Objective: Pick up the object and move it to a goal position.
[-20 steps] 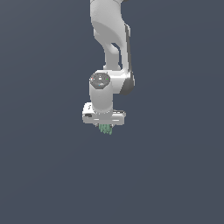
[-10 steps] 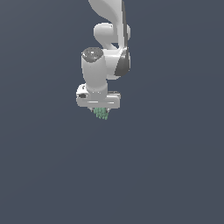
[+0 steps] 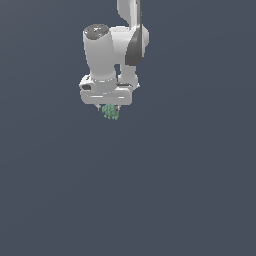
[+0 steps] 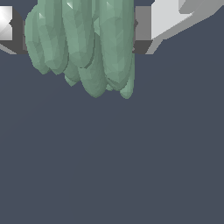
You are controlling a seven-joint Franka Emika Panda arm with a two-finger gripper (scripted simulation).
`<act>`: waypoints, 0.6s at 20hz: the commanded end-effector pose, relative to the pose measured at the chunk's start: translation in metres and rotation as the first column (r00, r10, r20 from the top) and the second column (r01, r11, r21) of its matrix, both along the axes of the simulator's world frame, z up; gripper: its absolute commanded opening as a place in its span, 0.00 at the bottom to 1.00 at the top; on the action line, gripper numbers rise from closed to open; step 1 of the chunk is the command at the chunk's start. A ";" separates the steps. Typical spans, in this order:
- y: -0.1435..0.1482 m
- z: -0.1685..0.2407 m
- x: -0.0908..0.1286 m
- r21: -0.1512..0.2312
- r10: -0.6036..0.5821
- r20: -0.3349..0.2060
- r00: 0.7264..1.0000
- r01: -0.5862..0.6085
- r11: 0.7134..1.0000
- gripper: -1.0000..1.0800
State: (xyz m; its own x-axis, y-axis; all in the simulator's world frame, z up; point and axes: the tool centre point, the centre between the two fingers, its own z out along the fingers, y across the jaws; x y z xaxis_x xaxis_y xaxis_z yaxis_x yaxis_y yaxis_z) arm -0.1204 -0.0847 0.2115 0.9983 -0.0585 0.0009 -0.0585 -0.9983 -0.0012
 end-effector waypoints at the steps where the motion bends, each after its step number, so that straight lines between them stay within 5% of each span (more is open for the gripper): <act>1: -0.004 0.011 -0.010 0.000 0.000 0.000 1.000 0.000 1.000 0.00; 12: -0.013 0.035 -0.028 -0.001 0.001 -0.001 1.000 -0.001 1.000 0.00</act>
